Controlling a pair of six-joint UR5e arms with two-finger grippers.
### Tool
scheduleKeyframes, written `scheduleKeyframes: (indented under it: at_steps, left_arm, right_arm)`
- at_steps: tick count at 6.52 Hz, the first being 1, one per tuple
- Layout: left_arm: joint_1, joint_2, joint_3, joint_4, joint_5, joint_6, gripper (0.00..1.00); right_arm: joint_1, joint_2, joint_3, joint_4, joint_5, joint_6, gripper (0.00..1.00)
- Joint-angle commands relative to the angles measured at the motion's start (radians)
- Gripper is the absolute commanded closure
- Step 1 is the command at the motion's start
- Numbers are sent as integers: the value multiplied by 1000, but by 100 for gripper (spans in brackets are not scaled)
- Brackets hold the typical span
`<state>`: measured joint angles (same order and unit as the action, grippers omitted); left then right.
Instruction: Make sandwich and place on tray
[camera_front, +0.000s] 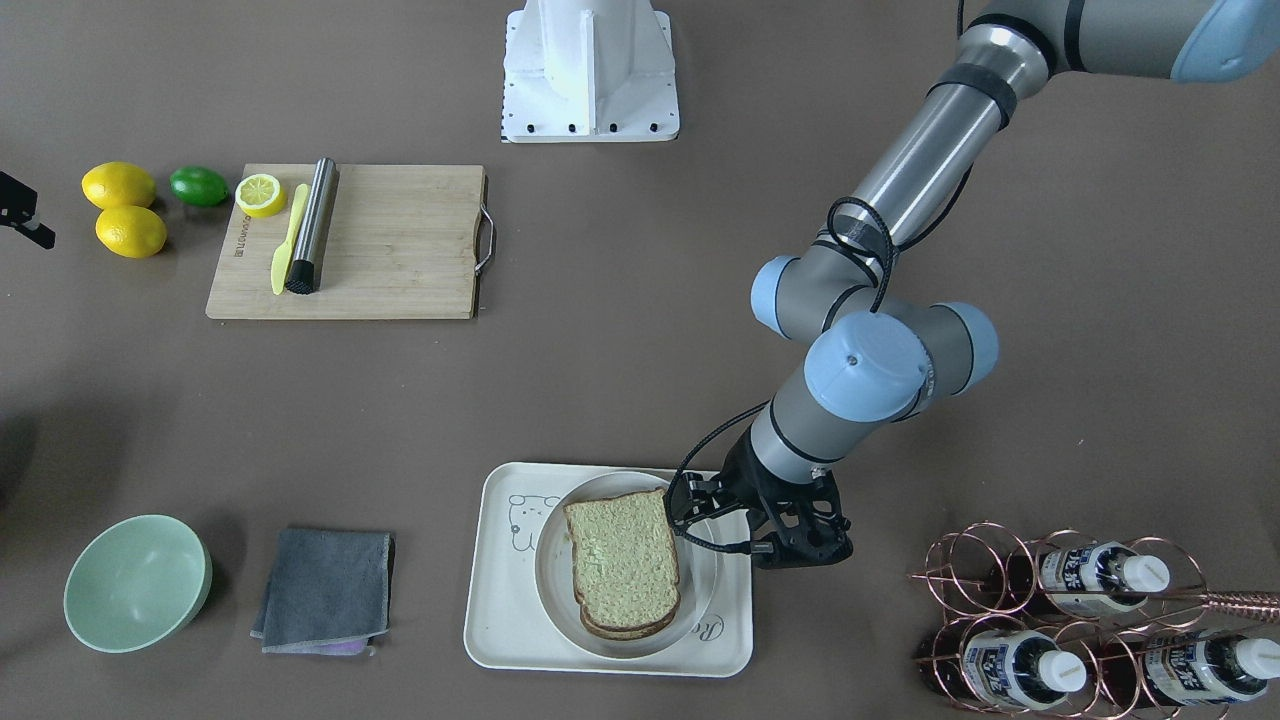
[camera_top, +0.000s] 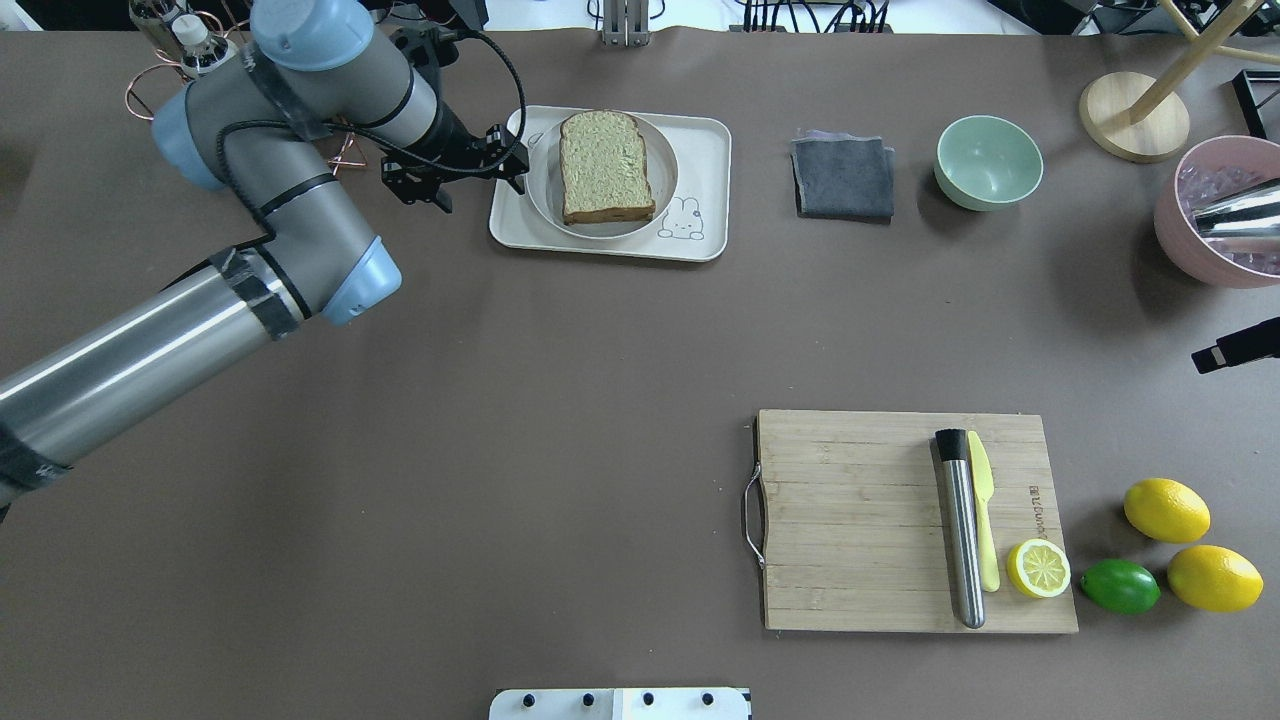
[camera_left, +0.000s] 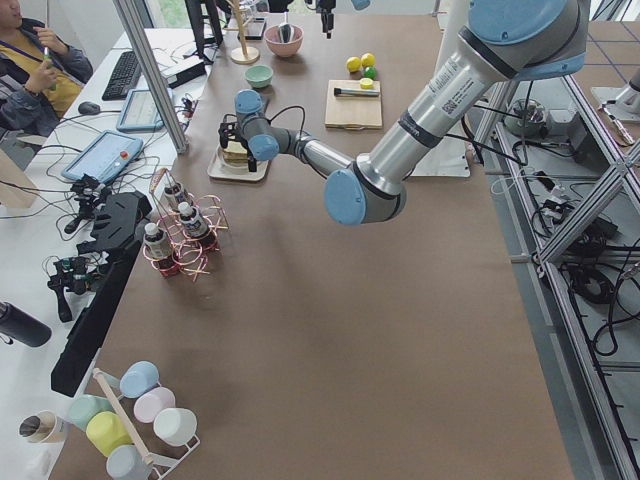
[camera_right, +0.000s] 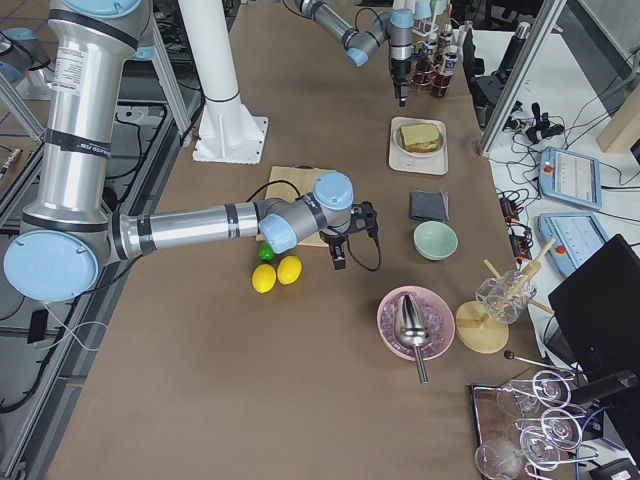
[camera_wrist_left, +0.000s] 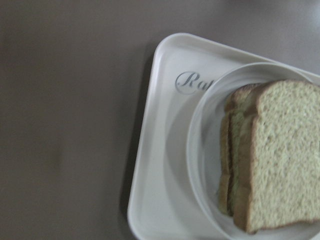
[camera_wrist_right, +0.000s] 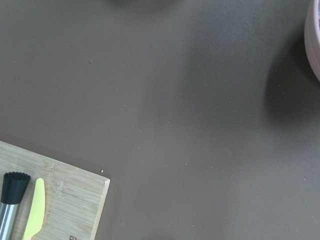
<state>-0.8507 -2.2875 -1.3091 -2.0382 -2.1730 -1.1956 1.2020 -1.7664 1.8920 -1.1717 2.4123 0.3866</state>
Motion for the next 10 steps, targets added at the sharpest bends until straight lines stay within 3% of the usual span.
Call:
scheduleKeyframes:
  at_steps: [1,2,3,5,7,9,10]
  left_arm:
    - [-4,211,-375,289,-18,164,2]
    - [-8,282,-530,437,22,250,2]
    - [-16,387,-639,499,54,369,2]
    - [-150,597,-752,500,55,649,2]
    - [-290,815,-829,490,44,929,2]
    - [-501,954,-835,487,-12,1153,2]
    - [-542,1006,-828,465,-54,1192,2]
  right_arm:
    - [-2,-1,-2,-2,-5,2,1]
    - [-1,-10,-1,-3,-10,3,1]
    - [-1,-13,-2,-6,-54,2,0]
    - [4,-25,-31,-5,-85,-18,0]
    - [49,-42,-104,1,-81,-182,0]
    - [144,-53,-157,0,-68,-309,0]
    - [163,-77,-152,4,-67,-317,0]
